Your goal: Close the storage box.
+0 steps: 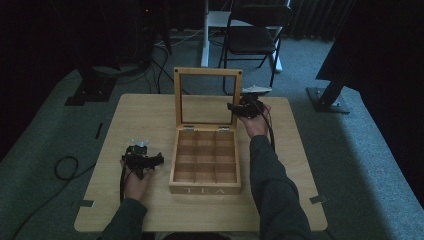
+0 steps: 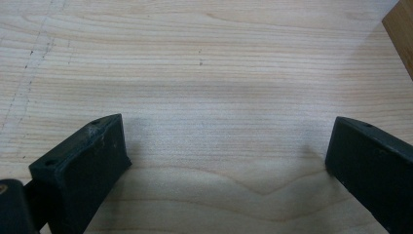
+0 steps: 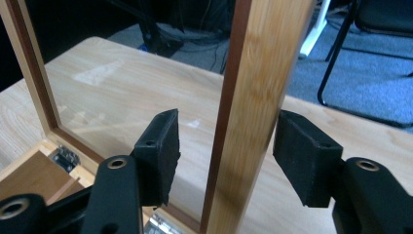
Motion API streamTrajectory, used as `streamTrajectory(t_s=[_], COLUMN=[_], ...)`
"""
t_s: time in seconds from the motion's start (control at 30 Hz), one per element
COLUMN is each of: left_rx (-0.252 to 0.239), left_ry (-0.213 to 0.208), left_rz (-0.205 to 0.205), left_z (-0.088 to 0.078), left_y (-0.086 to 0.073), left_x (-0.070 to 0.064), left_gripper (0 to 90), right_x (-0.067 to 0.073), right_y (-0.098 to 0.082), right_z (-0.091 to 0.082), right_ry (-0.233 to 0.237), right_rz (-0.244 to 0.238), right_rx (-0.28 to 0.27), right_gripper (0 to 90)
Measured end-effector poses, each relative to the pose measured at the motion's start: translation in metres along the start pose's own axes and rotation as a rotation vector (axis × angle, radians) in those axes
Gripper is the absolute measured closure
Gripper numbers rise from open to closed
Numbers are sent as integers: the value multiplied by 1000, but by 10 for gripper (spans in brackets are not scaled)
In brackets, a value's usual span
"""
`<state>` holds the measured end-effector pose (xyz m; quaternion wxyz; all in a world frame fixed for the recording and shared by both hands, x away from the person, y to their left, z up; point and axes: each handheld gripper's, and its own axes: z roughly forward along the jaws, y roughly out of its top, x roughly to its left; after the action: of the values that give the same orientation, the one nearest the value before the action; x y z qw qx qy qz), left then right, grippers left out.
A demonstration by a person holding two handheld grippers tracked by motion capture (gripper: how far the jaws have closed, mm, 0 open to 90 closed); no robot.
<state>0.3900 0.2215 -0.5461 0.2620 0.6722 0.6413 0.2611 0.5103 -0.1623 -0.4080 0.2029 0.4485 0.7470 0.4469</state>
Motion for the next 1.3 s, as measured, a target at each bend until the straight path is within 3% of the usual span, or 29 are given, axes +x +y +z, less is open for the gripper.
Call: streamTrajectory(t_s=[0.43, 0.7, 1.3], left_rx=[0, 0, -2], left_ry=[3, 4, 6], left_rz=[-3, -6, -11], left_z=[0, 0, 0], left_y=[0, 0, 0], left_x=[0, -1, -1], left_gripper=[17, 17, 17], right_x=[-7, -3, 7], right_y=[8, 6, -8], right_z=[4, 4, -22], right_ry=[26, 41, 47], right_rz=[19, -8, -45], right_rx=[-10, -14, -87], right_gripper=[439, 474, 542])
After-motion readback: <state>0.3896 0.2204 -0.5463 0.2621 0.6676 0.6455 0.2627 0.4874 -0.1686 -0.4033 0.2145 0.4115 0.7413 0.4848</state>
